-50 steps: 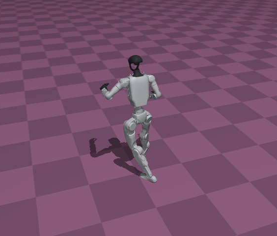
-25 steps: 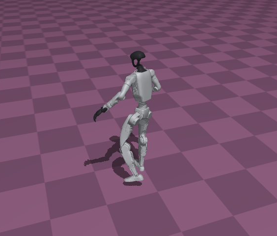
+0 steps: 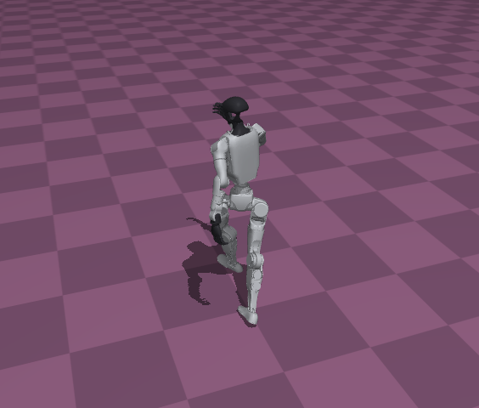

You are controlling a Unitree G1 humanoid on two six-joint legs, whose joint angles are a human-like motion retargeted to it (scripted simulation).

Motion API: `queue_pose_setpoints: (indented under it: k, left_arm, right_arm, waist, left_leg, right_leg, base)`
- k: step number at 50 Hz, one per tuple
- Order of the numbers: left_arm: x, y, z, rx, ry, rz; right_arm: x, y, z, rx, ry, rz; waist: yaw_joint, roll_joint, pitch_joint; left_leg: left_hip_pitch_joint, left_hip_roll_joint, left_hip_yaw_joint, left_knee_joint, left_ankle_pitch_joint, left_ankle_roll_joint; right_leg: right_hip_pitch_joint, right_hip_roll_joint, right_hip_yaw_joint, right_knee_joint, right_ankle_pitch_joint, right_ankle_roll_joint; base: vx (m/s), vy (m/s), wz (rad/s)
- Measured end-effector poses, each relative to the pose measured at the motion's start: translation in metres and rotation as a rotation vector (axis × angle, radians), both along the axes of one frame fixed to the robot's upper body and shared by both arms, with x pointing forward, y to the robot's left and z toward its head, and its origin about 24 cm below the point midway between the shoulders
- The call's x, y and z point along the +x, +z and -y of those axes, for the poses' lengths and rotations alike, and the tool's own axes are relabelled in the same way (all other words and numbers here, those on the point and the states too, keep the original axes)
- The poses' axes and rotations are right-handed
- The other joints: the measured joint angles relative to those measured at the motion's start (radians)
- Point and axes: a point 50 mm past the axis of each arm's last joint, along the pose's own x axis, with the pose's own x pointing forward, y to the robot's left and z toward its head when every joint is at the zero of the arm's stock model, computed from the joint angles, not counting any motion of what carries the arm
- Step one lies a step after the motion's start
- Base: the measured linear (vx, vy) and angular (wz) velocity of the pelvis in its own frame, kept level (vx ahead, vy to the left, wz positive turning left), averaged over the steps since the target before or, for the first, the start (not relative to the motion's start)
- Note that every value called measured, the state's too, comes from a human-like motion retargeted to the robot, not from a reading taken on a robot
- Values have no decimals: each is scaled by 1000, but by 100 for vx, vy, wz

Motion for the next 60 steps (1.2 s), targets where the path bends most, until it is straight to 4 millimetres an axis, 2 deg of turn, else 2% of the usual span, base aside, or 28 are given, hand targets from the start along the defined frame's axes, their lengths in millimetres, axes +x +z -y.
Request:
queue_pose_setpoints:
  k: [3,5,7,8,10,12,13,15,17,19,22,25,27,28,30,34,37,41,45,47,50,52,54,55,57,60]
  left_arm:
    - [-5,9,-19,98,6,-8]
    - [-5,16,-38,208,10,-10]
    - [7,23,-60,319,-29,-9]
    - [20,27,-72,376,-65,0]
    - [55,33,-93,489,-165,45]
    - [102,40,-106,605,-249,173]
    - [130,45,-109,666,-255,281]
    - [188,60,-105,745,-235,558]
    - [241,82,-88,741,-206,872]
    - [286,111,-66,680,-214,1154]
    - [338,158,-30,563,-281,1480]
    - [377,197,2,467,-368,1684]
    - [396,211,22,421,-423,1745]
    - [403,215,30,403,-459,1763]
    - [416,225,44,383,-535,1791]
    - [437,244,77,315,-686,1853]
    - [449,260,108,247,-839,1897]
    - [457,286,147,198,-1118,1929]
    - [456,305,174,241,-1369,1954]
    - [452,302,178,251,-1398,1967]
    - [446,281,170,219,-1316,1936]
    - [442,258,154,214,-1226,1860]
    - [436,231,130,247,-1146,1747]
    - [431,216,116,273,-1110,1679]
    - [416,181,83,338,-1044,1515]
    - [379,132,32,445,-960,1246]
  right_arm:
    - [1,31,-21,-33,-14,140]
    - [-1,39,-35,-29,-20,205]
    - [-4,36,-44,-11,-6,221]
    - [-6,31,-47,-4,6,214]
    - [-11,13,-46,-4,27,177]
    - [-19,-16,-38,-20,27,95]
    - [-24,-33,-32,-29,16,39]
    - [-34,-72,-18,-55,-17,-106]
    - [-47,-119,0,-89,-69,-299]
    - [-69,-169,19,-120,-143,-515]
    - [-116,-240,46,-135,-319,-835]
    - [-179,-298,64,-62,-584,-1116]
    - [-224,-327,65,43,-784,-1276]
    - [-245,-339,63,92,-867,-1351]
    - [-279,-357,54,162,-991,-1487]
    - [-324,-377,46,107,-1062,-1704]
    - [-342,-380,48,32,-1036,-1781]
    - [-346,-377,60,77,-996,-1764]
    - [-344,-372,76,162,-998,-1721]
    - [-343,-370,86,188,-1022,-1712]
    - [-335,-369,101,212,-1055,-1706]
    - [-321,-367,111,208,-1049,-1683]
    - [-300,-363,117,199,-1024,-1631]
    - [-288,-360,119,195,-1006,-1597]
    - [-262,-354,118,178,-945,-1514]
    - [-223,-339,106,137,-810,-1362]
  waist:
    - [21,-20,-32]
    - [8,-36,-45]
    - [-26,-51,-52]
    - [-46,-62,-59]
    - [-107,-81,-89]
    - [-189,-47,-116]
    - [-226,-19,-124]
    - [-311,39,-133]
    - [-408,91,-138]
    - [-500,127,-140]
    - [-605,145,-141]
    - [-682,129,-125]
    - [-726,101,-107]
    - [-749,94,-99]
    - [-773,95,-82]
    - [-847,98,-51]
    - [-934,99,-33]
    - [-1078,104,-10]
    - [-1178,130,3]
    - [-1180,157,14]
    - [-1131,187,32]
    - [-1083,185,35]
    - [-1041,173,33]
    - [-1023,163,31]
    - [-985,130,27]
    - [-914,71,26]
  left_leg:
    - [66,-31,-72,-57,-42,77]
    - [142,-34,-105,-123,-26,143]
    - [219,-12,-126,-146,-12,149]
    - [235,6,-137,-133,-13,143]
    - [200,21,-154,-16,-83,200]
    - [180,59,-206,110,-156,230]
    - [192,68,-240,126,-172,219]
    - [223,76,-320,141,-194,174]
    - [255,73,-412,153,-210,105]
    - [283,57,-503,164,-230,41]
    - [324,7,-609,167,-267,-18]
    - [389,-65,-703,150,-298,-42]
    - [453,-123,-747,133,-312,-33]
    - [478,-132,-774,137,-320,-47]
    - [506,-109,-795,158,-336,-91]
    - [569,-119,-848,176,-362,-120]
    - [626,-140,-915,158,-370,-107]
    - [673,-143,-1035,168,-367,-87]
    - [688,-130,-1162,206,-317,-96]
    - [687,-127,-1210,251,-252,-117]
    - [632,-152,-1222,427,-114,-144]
    - [525,-168,-1159,639,-34,-152]
    - [400,-133,-1066,831,-12,-140]
    - [342,-100,-1016,906,-21,-123]
    - [261,-14,-912,966,-74,-50]
    - [198,98,-784,908,-156,42]
  right_leg:
    - [51,6,113,12,107,16]
    - [64,19,165,79,188,53]
    - [6,56,82,272,257,88]
    - [-72,63,-24,413,279,88]
    - [-270,-45,-250,678,265,87]
    - [-375,-188,-483,820,179,-26]
    - [-406,-243,-569,859,128,-77]
    - [-437,-311,-691,861,55,-131]
    - [-440,-341,-766,761,20,-121]
    - [-436,-373,-832,607,14,-89]
    - [-440,-451,-935,347,89,-54]
    - [-454,-521,-977,101,242,-11]
    - [-479,-559,-935,-25,339,49]
    - [-496,-559,-916,-73,371,78]
    - [-558,-504,-904,-153,399,88]
    - [-656,-457,-1057,-181,297,88]
    - [-678,-429,-1184,-181,260,88]
    - [-645,-365,-1253,-180,251,83]
    - [-611,-311,-1100,-181,198,27]
    - [-585,-312,-1051,-181,203,-14]
    - [-530,-319,-1017,-181,218,-39]
    - [-504,-318,-974,-176,206,-63]
    - [-490,-313,-935,-147,161,-92]
    - [-480,-310,-917,-131,133,-103]
    - [-448,-303,-879,-115,92,-106]
    - [-391,-279,-803,-105,50,-101]
  base:
    - [87,3,-141]
    - [88,1,-92]
    - [82,-12,-27]
    - [72,0,16]
    - [62,38,66]
    - [61,41,136]
    - [61,30,163]
    - [60,25,192]
    - [62,21,223]
    - [62,16,221]
    - [59,10,179]
    - [58,4,160]
    - [57,-1,147]
    - [54,-12,109]
    - [48,-23,54]
    - [52,-5,56]
    - [58,5,112]
    - [62,-3,172]
    - [70,-17,165]
    - [72,-24,80]
    - [70,-27,-12]
    - [65,-29,-69]
    - [63,-33,-74]
    - [63,-36,-78]
    - [63,-35,-94]
    - [62,-33,-139]
